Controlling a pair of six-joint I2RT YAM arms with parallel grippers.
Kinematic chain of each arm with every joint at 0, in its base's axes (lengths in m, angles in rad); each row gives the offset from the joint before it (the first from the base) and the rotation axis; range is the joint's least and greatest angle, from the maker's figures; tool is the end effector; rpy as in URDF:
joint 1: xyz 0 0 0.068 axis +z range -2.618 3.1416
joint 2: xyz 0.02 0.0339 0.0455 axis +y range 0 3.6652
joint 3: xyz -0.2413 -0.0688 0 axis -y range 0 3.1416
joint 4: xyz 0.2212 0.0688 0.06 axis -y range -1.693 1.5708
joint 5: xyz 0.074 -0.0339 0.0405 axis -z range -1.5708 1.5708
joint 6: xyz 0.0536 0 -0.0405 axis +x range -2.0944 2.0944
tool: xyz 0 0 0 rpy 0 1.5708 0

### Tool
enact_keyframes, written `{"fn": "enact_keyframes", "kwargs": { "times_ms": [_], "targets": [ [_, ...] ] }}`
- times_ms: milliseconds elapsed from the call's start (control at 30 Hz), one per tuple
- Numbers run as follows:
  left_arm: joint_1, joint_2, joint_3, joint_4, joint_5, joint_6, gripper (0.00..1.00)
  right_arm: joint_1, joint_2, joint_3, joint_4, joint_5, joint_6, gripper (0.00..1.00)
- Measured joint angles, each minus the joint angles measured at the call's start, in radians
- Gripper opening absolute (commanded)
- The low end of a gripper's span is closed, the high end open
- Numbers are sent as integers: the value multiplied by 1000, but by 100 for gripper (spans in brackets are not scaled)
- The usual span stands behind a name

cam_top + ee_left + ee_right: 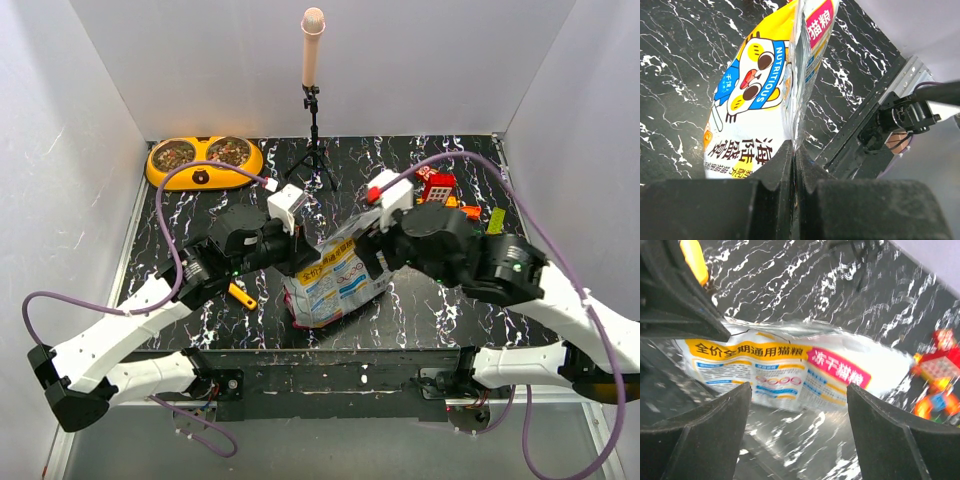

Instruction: Serve the pet food

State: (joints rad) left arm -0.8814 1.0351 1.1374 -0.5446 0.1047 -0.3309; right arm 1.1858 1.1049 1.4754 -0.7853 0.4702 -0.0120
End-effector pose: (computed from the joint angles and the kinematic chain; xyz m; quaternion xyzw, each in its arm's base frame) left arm 0.1393 -0.1778 0.3488 0.2563 0.8045 -0.3406 0.4137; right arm 0.1004 0.1832 0.4160 -0.3541 0.7445 0.1318 0.5505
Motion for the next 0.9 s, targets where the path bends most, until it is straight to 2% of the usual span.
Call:
{"fn": "enact_keyframes", "kwargs": {
  "times_ms": [133,233,400,500,700,900],
  "targets": [
    [0,-12,-18,16,23,-18,0,-2,41,221,-289,53,420,85],
    [0,-21,-28,25,40,-25,0,-2,118,394,-413,68,757,86],
    [0,-31,-41,35,68,-25,0,-18,171,428,-504,10,1238,88],
    [0,-34,-46,43,87,-20,0,-26,219,426,-530,-36,1458,87],
    [0,-47,-59,50,111,-7,0,-56,354,460,-549,-103,1736,83],
    [0,-60,-72,59,126,13,0,-83,391,409,-544,-178,1887,51]
  ]
}}
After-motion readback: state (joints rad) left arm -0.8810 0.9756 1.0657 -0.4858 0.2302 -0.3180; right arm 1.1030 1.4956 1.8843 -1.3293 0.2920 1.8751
